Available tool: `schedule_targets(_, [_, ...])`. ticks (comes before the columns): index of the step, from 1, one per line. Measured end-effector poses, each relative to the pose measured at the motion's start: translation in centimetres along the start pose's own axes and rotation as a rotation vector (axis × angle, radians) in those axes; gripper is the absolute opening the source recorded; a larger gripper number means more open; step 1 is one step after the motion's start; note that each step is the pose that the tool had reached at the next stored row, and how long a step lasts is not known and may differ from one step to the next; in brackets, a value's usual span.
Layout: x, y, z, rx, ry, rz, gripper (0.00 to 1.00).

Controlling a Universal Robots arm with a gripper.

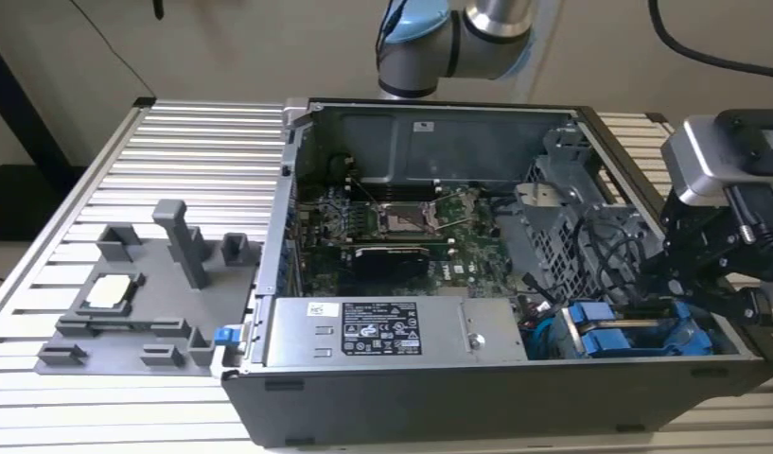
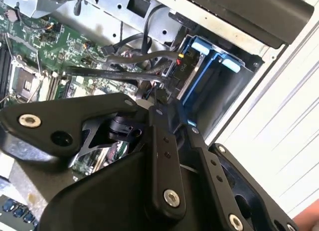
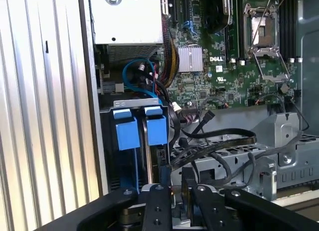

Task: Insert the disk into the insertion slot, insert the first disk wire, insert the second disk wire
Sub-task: 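Insert the second disk wire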

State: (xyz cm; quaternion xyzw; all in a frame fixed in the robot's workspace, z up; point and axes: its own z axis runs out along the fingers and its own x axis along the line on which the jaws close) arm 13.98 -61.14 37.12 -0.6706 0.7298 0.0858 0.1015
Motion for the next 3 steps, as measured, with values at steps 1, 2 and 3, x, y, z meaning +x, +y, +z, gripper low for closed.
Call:
schedule_targets(1, [0.0,0.0,-0.01,0.0,0.0001,0.0,0.24])
schedule_targets(2, [0.0,0.0,-0.01,0.0,0.0002,0.0,0.24])
schedule_targets(3, [0.0,0.0,-0.01,0.0,0.0002,0.0,0.24])
